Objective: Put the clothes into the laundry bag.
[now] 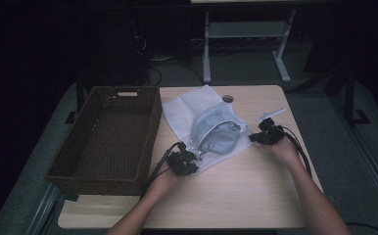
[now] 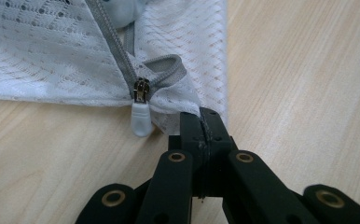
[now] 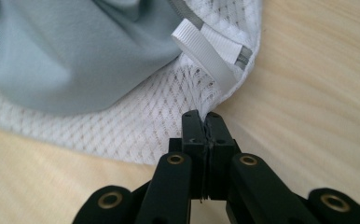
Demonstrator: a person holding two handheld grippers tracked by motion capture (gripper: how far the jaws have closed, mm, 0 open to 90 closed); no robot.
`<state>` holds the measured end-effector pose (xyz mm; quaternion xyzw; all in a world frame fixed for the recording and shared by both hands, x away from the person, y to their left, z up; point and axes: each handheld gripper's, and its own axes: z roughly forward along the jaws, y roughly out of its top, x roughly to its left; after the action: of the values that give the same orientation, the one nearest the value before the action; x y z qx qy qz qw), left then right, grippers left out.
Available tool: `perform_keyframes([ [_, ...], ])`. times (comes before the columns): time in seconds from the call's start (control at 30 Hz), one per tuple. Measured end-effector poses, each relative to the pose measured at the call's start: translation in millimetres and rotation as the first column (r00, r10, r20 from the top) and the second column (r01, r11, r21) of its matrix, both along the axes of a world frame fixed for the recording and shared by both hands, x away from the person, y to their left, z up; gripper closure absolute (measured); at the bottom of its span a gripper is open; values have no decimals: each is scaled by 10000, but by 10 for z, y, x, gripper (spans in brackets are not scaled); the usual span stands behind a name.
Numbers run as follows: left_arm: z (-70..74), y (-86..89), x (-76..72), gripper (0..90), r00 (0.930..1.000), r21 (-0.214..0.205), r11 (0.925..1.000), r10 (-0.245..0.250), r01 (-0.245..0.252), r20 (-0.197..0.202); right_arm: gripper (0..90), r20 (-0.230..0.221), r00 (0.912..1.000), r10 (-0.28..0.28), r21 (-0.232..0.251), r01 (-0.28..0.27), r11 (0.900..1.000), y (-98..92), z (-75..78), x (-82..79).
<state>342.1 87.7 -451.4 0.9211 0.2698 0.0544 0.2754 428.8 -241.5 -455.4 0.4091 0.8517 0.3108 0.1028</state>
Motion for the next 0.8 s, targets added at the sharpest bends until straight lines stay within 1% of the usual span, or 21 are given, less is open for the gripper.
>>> perform_keyframes([
  [0.13,22,44,20,896,9998,-29,9998,194,-194,16,883,-24,9997,240,-318,-241,9992,-20,44,-149],
  [0.17,27,55,25,896,9996,-70,9996,263,-263,43,883,-30,9996,275,-359,-276,9990,-26,60,-193],
  [0.23,40,79,37,896,9994,-19,9995,331,-331,68,884,1,9994,352,-387,-352,9986,-36,93,-282],
  [0.3,46,98,45,896,9989,-7,9989,476,-475,49,883,-69,9991,425,-460,-427,9980,-35,129,-375],
  [0.37,45,116,55,896,9981,8,9981,613,-613,17,884,-2,9986,529,-465,-529,9975,-27,160,-485],
  [0.43,44,132,65,896,9973,31,9973,740,-740,40,883,-135,9974,707,-587,-714,9957,-5,180,-590],
  [0.5,43,145,74,894,9966,18,9966,819,-819,51,884,-107,9965,835,-498,-839,9952,9,197,-705],
  [0.57,41,156,82,892,9959,-3,9959,901,-901,30,884,-278,9943,1031,-430,-1043,9936,26,199,-817],
  [0.63,40,168,89,888,9952,-8,9952,982,-982,8,883,-391,9922,1186,-197,-1194,9926,40,194,-933],
  [0.7,43,180,93,886,9944,-11,9944,1057,-1057,17,883,-519,9898,1324,-123,-1332,9910,63,190,-1049],
  [0.73,46,186,95,885,9942,16,9942,1074,-1075,38,883,-595,9886,1384,-11,-1388,9903,73,188,-1106],
  [0.8,45,195,99,883,9934,-11,9934,1144,-1144,45,883,-674,9863,1508,12,-1510,9885,89,178,-1210],
])
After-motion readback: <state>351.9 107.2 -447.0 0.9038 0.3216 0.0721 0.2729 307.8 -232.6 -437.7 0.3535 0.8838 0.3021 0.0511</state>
